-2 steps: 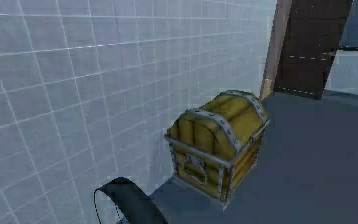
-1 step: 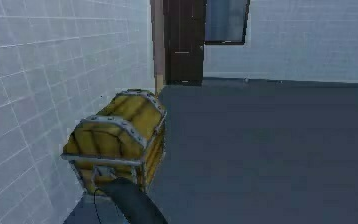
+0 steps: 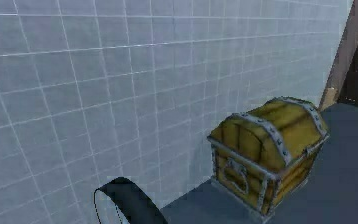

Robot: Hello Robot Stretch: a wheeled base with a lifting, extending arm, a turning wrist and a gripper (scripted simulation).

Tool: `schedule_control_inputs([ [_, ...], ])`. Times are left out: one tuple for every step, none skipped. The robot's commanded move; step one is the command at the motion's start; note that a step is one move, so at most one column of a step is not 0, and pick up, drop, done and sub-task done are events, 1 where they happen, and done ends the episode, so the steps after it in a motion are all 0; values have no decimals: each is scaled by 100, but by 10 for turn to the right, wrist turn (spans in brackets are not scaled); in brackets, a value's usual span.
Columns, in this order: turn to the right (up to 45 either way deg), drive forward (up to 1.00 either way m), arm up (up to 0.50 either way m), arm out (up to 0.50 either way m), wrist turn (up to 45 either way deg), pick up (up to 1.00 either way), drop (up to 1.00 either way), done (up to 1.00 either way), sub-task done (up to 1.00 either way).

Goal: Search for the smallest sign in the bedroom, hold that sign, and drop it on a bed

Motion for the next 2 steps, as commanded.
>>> schedule_control_inputs([
  [-450, 0, 0, 0, 0, 0, 0, 0, 0],
  [-450, 0, 0, 0, 0, 0, 0, 0, 0],
])
